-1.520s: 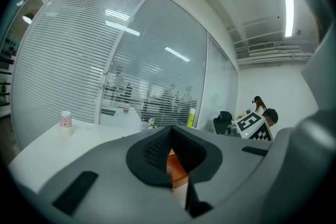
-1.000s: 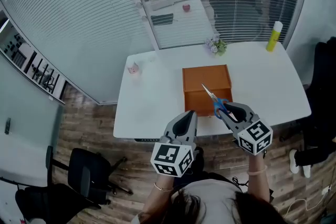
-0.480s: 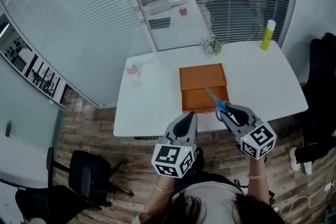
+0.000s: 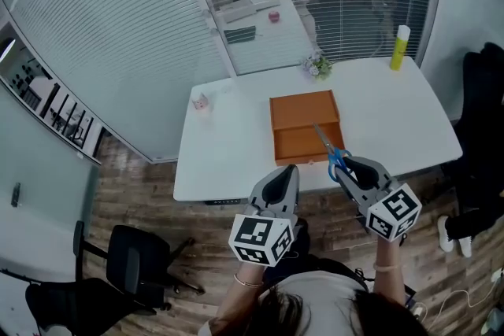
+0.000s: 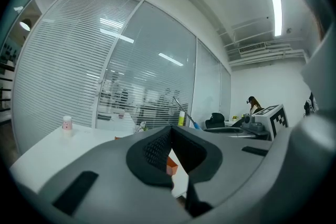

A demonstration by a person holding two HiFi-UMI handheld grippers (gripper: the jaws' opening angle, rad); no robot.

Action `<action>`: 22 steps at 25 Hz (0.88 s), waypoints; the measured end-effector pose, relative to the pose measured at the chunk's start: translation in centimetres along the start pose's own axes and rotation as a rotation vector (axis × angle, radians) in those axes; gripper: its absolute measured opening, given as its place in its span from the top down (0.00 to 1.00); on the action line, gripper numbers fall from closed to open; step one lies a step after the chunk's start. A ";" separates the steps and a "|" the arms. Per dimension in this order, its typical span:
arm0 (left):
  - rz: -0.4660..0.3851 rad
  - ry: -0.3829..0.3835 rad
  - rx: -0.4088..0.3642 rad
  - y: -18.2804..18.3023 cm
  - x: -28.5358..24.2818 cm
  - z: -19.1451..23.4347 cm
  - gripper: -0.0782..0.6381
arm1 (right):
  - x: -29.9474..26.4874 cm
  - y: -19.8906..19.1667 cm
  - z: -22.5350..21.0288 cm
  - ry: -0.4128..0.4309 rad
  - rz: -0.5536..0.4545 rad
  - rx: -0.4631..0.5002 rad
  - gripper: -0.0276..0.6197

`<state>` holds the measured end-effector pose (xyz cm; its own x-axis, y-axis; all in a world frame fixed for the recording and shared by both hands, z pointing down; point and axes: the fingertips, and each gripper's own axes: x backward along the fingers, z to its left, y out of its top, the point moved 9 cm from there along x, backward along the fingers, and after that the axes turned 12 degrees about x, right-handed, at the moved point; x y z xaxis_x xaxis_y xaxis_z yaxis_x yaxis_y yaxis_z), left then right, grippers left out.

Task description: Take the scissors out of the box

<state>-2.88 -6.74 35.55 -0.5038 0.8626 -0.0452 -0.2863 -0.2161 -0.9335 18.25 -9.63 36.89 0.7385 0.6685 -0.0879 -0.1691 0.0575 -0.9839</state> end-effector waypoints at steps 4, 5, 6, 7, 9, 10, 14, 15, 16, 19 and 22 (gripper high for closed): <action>-0.004 -0.002 -0.010 0.2 0.4 0.0 0.87 | 0.6 0.1 0.4 -0.014 -0.023 -0.013 0.79; -0.005 -0.003 -0.012 0.2 0.6 -0.1 0.87 | 0.8 0.2 0.5 -0.018 -0.026 -0.013 0.78; -0.006 -0.004 -0.014 0.3 0.7 -0.1 0.87 | 1.0 0.2 0.7 -0.021 -0.029 -0.012 0.79; -0.008 -0.006 -0.015 0.3 0.9 -0.2 0.87 | 1.2 0.3 0.8 -0.024 -0.032 -0.011 0.79; -0.012 -0.009 -0.019 0.2 1.1 -0.3 0.87 | 1.5 0.3 1.1 -0.029 -0.036 -0.011 0.78; -0.014 -0.009 -0.020 0.1 1.2 -0.3 0.87 | 1.6 0.3 1.2 -0.031 -0.036 -0.012 0.79; -0.011 -0.009 -0.021 -0.2 1.6 -0.6 0.87 | 2.2 0.2 1.7 -0.039 -0.039 -0.016 0.79; -0.009 -0.008 -0.021 -0.3 1.7 -0.6 0.87 | 2.3 0.2 1.8 -0.041 -0.038 -0.015 0.79; -0.009 -0.007 -0.021 -0.3 1.8 -0.8 0.87 | 2.5 0.2 1.9 -0.043 -0.038 -0.014 0.79; -0.013 -0.007 -0.019 -0.4 2.1 -1.1 0.87 | 3.0 0.3 2.2 -0.046 -0.040 -0.009 0.79; -0.016 -0.010 -0.019 -0.5 2.3 -1.3 0.87 | 3.3 0.4 2.4 -0.044 -0.044 -0.009 0.79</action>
<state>-2.78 -4.06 35.44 -0.5076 0.8612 -0.0270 -0.2789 -0.1938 -0.9406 19.08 -5.62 36.62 0.7153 0.6977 -0.0380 -0.1310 0.0805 -0.9881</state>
